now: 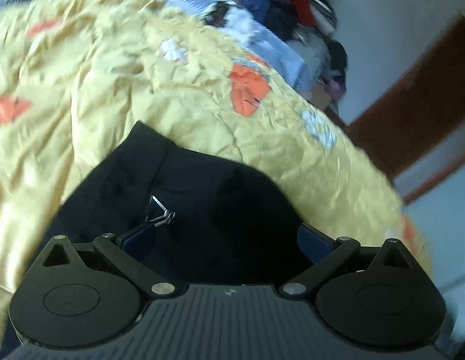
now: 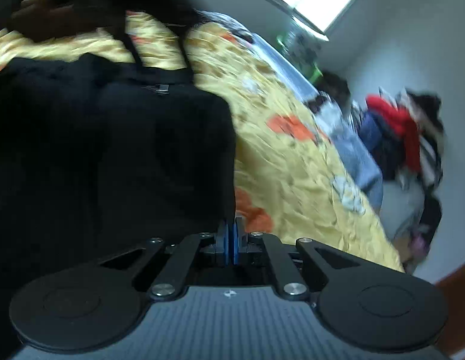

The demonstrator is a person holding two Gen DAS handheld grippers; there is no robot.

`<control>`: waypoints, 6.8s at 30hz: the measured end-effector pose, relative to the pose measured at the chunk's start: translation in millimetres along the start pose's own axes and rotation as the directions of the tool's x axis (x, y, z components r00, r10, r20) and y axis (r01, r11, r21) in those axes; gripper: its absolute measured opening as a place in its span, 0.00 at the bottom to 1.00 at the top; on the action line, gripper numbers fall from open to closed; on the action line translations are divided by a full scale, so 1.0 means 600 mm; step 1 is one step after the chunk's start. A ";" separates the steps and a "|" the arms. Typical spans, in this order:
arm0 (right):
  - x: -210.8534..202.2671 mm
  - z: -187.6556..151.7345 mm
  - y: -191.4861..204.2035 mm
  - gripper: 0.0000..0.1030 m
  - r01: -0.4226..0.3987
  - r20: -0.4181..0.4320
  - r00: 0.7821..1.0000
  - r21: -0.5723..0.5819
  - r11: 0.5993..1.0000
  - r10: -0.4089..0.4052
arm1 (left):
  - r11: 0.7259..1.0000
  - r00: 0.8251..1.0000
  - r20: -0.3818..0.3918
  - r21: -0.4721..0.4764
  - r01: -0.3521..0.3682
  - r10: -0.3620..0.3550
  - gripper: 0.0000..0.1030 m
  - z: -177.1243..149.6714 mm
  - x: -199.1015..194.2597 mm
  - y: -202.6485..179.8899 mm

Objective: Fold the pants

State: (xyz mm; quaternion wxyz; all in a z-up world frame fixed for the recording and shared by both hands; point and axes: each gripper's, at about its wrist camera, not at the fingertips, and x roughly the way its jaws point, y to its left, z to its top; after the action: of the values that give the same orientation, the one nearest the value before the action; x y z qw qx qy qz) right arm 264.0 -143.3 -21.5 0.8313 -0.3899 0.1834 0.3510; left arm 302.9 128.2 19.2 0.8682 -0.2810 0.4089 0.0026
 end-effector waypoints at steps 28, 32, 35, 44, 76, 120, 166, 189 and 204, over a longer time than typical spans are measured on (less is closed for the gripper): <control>0.060 0.041 -0.007 0.04 -0.037 0.009 0.999 0.072 0.997 0.036 | 0.987 0.997 -0.077 -0.158 0.006 -0.018 0.99 0.062 0.061 0.002; 0.002 0.043 0.085 0.04 0.051 0.047 0.998 -0.244 0.968 -0.041 | 0.992 0.995 -0.104 -0.128 -0.008 -0.005 0.94 0.061 0.075 -0.005; 0.003 0.040 0.094 0.03 0.058 0.040 0.998 -0.267 0.962 -0.049 | 0.992 0.995 -0.090 -0.112 -0.058 0.048 0.40 0.050 0.069 -0.008; 0.048 0.035 0.067 0.15 0.120 -0.037 0.992 -0.077 0.990 -0.124 | 0.992 0.998 0.061 -0.120 0.039 -0.032 0.08 -0.013 -0.046 0.022; -0.199 -0.018 0.259 0.07 -0.026 -0.095 0.994 0.334 0.942 0.061 | 0.994 0.996 -0.015 0.056 -0.089 0.090 0.27 -0.272 -0.233 0.143; -0.249 -0.423 -0.231 0.90 0.004 -0.024 0.986 0.992 -0.122 -0.164 | 0.686 0.972 0.227 0.699 -0.199 0.051 0.85 -0.499 -0.115 -0.158; -0.321 -0.562 -0.168 0.81 -0.214 0.056 0.919 0.902 -0.375 -0.390 | 0.736 0.973 0.228 0.650 -0.187 0.046 0.99 -0.488 -0.105 -0.139; -0.344 -0.578 -0.161 0.82 -0.134 -0.018 0.909 0.934 -0.331 -0.417 | 0.739 0.973 0.227 0.648 -0.185 0.044 0.99 -0.488 -0.105 -0.139; -0.293 -0.551 -0.195 0.86 -0.074 -0.024 0.951 0.951 -0.301 -0.310 | 0.740 0.973 0.226 0.647 -0.184 0.044 0.99 -0.488 -0.104 -0.138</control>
State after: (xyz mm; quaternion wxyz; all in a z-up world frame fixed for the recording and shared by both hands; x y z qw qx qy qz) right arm 218.2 -530.1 -66.5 0.8510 0.4627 0.2476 0.0188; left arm 73.3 -70.9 -44.5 0.9453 0.0731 0.3119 -0.0620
